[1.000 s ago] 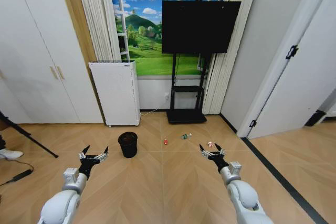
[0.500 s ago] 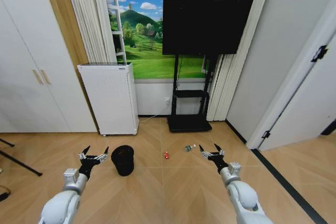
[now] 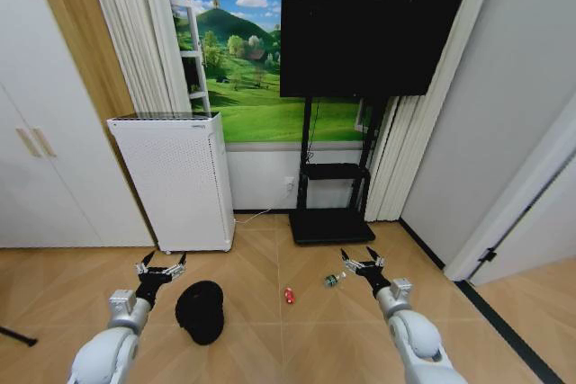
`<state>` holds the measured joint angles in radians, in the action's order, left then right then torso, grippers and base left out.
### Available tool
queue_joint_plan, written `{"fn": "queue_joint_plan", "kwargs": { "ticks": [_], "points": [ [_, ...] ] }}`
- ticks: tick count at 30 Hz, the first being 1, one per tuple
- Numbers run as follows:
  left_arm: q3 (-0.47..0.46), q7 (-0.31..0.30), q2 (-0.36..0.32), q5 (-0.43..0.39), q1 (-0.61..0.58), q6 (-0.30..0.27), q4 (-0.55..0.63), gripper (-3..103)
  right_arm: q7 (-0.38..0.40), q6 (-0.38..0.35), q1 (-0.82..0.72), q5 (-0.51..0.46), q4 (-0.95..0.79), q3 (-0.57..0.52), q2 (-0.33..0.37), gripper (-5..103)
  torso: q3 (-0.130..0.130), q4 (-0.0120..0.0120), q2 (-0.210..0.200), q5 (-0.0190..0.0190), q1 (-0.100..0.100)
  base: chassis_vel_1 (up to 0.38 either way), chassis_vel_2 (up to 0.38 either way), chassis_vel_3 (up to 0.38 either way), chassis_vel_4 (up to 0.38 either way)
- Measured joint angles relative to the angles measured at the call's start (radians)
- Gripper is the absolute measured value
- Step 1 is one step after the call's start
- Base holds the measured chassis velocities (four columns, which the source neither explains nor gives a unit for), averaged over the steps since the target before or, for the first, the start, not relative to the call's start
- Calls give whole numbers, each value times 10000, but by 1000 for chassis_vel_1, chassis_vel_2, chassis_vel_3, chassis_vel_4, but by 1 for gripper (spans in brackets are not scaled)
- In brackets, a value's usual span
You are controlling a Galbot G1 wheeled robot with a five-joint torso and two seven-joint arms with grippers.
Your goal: Pick up the trash bin and place the garbage on the floor into it.
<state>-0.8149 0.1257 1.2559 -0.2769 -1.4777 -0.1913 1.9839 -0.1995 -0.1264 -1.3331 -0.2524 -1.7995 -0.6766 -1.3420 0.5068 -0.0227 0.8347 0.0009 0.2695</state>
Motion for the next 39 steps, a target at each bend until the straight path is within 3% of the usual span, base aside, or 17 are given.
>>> {"fn": "queue_joint_plan", "kwargs": {
  "ticks": [3,6,9,11,16,22,39],
  "points": [
    [5,0,23,0,-8,-1,3,100,0,11,-9,78,0,0,-11,100,-1,0,1,-19,-1,-349,352,363,-356],
    [6,-28,33,1,-24,-1,9,100,62,131,0,144,40,19,-41,100,1,0,-1,-4,0,-351,349,355,-352],
    [5,-73,49,0,-30,0,9,100,194,220,19,136,80,33,-90,100,0,1,1,-18,0,-358,356,356,-352],
    [-2,-97,58,1,-37,-1,9,100,202,160,-9,136,49,35,-97,100,2,1,-1,0,4,-337,337,324,-316],
    [-9,-182,160,40,-78,-158,65,100,208,108,-78,137,-37,28,-107,100,-10,3,-25,-9,1,-254,222,188,-137],
    [-6,-231,280,100,-118,-320,129,100,221,46,-105,129,-106,49,-114,100,-70,0,-123,-9,-54,-7,16,-20,0],
    [11,-230,344,260,-112,-324,70,100,215,-23,-75,77,-50,124,-75,100,-537,3,-950,-9,-394,27,-14,-15,21]
  ]
}}
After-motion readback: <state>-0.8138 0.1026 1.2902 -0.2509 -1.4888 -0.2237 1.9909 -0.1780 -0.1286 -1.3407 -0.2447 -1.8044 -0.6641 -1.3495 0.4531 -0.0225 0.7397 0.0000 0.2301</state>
